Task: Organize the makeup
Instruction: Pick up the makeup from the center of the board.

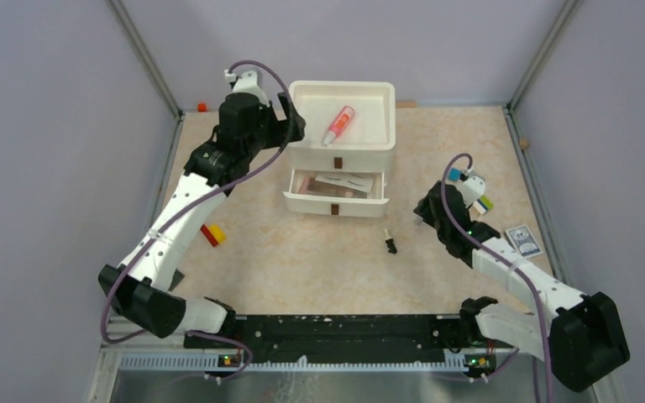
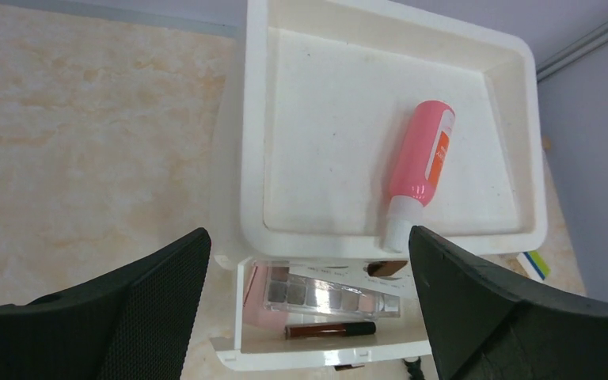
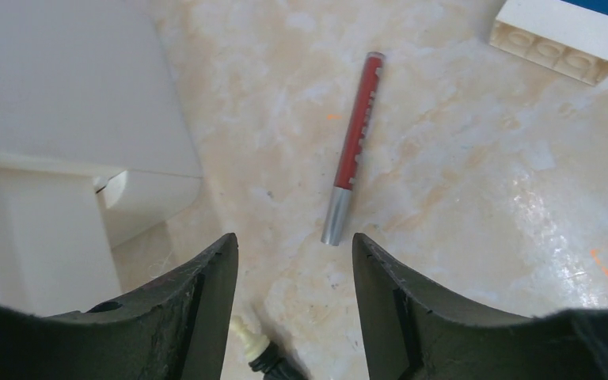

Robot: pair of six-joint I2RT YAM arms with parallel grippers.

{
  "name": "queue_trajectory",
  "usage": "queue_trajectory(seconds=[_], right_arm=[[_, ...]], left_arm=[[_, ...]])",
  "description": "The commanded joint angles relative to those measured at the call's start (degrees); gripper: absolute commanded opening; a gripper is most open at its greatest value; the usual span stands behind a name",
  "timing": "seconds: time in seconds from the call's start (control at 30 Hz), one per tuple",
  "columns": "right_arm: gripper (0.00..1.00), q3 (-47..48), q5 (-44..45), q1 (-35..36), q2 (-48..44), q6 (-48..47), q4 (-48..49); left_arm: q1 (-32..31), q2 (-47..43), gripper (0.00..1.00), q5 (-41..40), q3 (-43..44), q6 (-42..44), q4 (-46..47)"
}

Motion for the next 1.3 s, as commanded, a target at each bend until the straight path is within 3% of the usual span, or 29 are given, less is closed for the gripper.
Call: queue_trajectory(seconds=[0.0, 0.17, 0.4, 0.6, 0.9, 1.27], right_arm=[[0.55, 4.2, -5.1, -4.5, 4.0, 1.3, -3.2], [0.59, 6.2, -10.6, -9.7, 11.5, 0.4, -0.5], [0.60, 11.5, -11.7, -12.2, 20.7, -2.3, -1.4], [0.60, 13.8, -10.9, -12.3, 24.6, -2.5, -1.4], [0.61, 20.5, -8.6, -12.2, 35.4, -1.3, -8.1], [0.61, 24.3, -6.6, -12.2, 42.5, -2.6, -9.1]], left_arm=[[0.0, -3.6, 0.99, -0.5, 4.3, -8.5, -9.4], [-0.1, -6.9, 0.99, -1.7, 5.3, -18.7, -15.8], [-1.8, -7.6, 0.99, -4.7, 11.5, -27.9, -27.5], [-2.3, -8.7, 0.99, -4.7, 11.4, -28.5, -29.1], [-2.4, -9.1, 0.99, -11.6, 13.6, -30.4, -31.5], [-2.4, -11.4, 0.99, -17.9, 13.4, -31.0, -28.1]])
